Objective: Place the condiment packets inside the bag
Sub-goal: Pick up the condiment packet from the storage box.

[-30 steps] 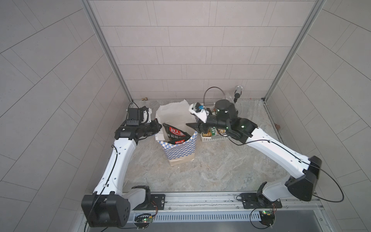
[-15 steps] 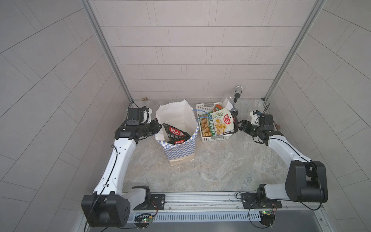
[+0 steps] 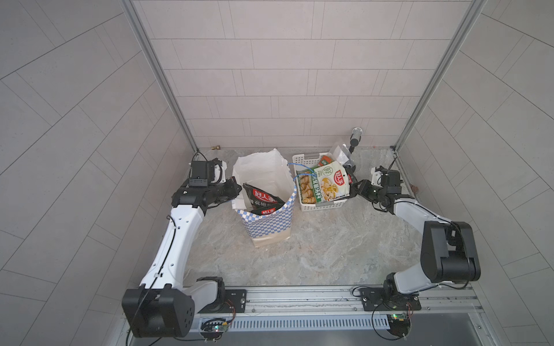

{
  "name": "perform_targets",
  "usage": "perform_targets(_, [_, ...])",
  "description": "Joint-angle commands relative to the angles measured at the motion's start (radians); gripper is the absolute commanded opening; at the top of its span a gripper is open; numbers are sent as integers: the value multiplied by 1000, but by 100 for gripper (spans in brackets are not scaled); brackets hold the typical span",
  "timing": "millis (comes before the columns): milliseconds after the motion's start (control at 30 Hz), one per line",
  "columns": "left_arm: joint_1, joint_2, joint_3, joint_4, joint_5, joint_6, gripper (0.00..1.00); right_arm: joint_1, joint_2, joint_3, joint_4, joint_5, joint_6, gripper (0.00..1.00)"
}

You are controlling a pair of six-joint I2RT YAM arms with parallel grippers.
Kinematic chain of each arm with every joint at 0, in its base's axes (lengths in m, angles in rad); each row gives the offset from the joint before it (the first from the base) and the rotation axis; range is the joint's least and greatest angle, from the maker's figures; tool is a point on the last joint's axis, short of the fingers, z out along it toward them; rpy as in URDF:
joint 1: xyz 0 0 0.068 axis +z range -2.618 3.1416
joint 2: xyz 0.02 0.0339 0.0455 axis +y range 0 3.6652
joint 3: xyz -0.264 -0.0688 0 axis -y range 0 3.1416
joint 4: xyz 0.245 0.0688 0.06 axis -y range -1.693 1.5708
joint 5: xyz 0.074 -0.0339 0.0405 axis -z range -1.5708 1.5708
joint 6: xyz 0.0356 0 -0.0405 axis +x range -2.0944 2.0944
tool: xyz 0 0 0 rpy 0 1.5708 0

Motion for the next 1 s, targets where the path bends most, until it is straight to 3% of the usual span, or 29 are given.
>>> perform_targets(0, [-5, 9, 3, -24, 4, 22, 0, 29, 36, -9, 88, -72, 26, 42])
perform_targets(133, [-6, 12, 2, -25, 2, 21, 0, 41, 66, -6, 129, -100, 53, 39])
perform_targets(200, [-6, 12, 2, -24, 4, 21, 0, 44, 71, 2, 133, -118, 52, 30])
perform_targets(300, [-6, 13, 5, -24, 5, 21, 0, 47, 43, 3, 124, -122, 34, 3])
perform_targets(333, [-5, 12, 5, -25, 5, 20, 0, 50, 21, 5, 113, -113, 20, 0])
perform_targets(467, [-6, 12, 5, -22, 8, 19, 0, 80, -72, 32, 28, -44, -82, 0])
perform_targets(833, [-5, 11, 4, -21, 16, 17, 0, 313, -300, 149, -131, 337, -470, 0])
perform_targets(967, [-6, 10, 4, -20, 18, 16, 0, 356, -363, 185, -142, 418, -564, 0])
